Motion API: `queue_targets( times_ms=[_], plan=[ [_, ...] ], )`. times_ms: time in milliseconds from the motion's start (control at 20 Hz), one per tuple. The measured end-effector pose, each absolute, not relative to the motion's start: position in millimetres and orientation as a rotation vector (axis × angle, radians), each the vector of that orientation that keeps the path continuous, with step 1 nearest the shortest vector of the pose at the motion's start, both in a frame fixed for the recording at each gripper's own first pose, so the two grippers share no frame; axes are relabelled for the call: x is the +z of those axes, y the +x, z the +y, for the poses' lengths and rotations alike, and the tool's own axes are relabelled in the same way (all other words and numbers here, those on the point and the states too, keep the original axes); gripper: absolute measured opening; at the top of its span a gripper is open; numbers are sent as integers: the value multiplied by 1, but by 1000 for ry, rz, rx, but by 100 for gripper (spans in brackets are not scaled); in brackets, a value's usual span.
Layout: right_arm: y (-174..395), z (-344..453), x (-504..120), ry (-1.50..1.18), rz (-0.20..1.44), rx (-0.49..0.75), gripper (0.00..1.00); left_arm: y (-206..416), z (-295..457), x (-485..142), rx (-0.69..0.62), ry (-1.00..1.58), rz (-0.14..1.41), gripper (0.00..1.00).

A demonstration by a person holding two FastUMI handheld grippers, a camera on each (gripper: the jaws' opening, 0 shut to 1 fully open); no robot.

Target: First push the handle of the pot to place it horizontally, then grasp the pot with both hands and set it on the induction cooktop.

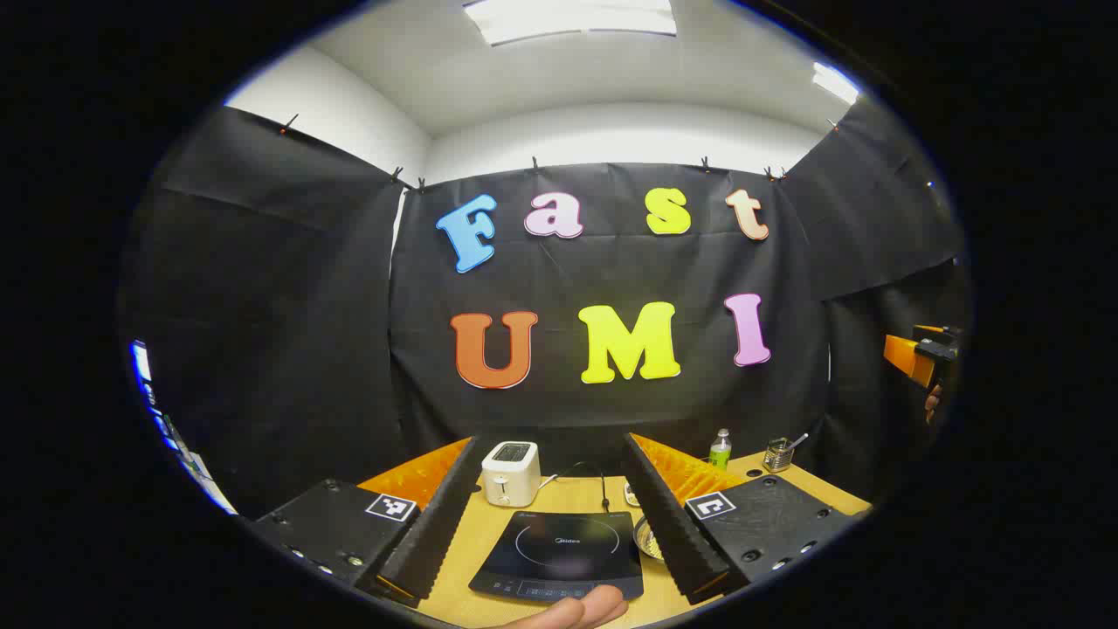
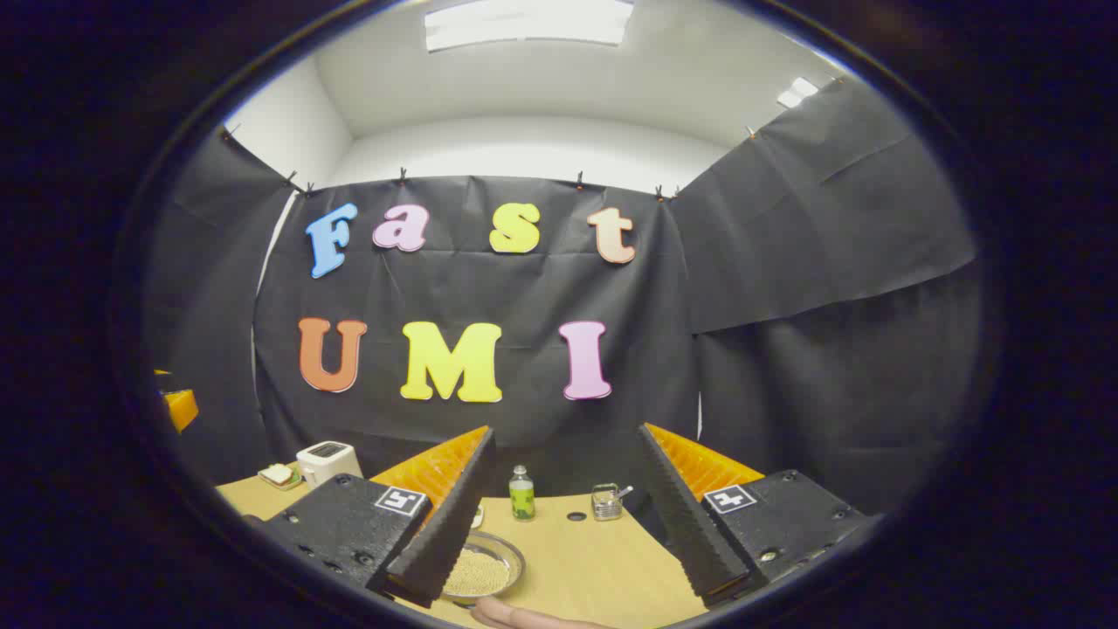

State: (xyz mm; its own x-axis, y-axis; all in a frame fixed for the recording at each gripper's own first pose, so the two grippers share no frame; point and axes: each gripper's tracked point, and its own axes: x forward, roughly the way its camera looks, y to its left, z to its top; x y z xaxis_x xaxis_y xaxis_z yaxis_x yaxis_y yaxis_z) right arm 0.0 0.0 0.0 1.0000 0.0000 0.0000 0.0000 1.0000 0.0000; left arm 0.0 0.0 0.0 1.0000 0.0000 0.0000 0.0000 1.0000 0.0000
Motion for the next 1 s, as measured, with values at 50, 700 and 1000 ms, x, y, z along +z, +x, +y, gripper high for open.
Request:
queue_targets(
  times_ms=[50,700,1000],
  plan=[
    [2,-2,-1,3,5,-5,100,1,0,-2,-3,-7,5,96],
    [10,-12,-12,8,36,-2,96,-3,-13,3,-41,-14,-5,96],
    [17,-3,-34,9,74,46,96,-9,-23,2,-71,-19,-24,96]
  ],
)
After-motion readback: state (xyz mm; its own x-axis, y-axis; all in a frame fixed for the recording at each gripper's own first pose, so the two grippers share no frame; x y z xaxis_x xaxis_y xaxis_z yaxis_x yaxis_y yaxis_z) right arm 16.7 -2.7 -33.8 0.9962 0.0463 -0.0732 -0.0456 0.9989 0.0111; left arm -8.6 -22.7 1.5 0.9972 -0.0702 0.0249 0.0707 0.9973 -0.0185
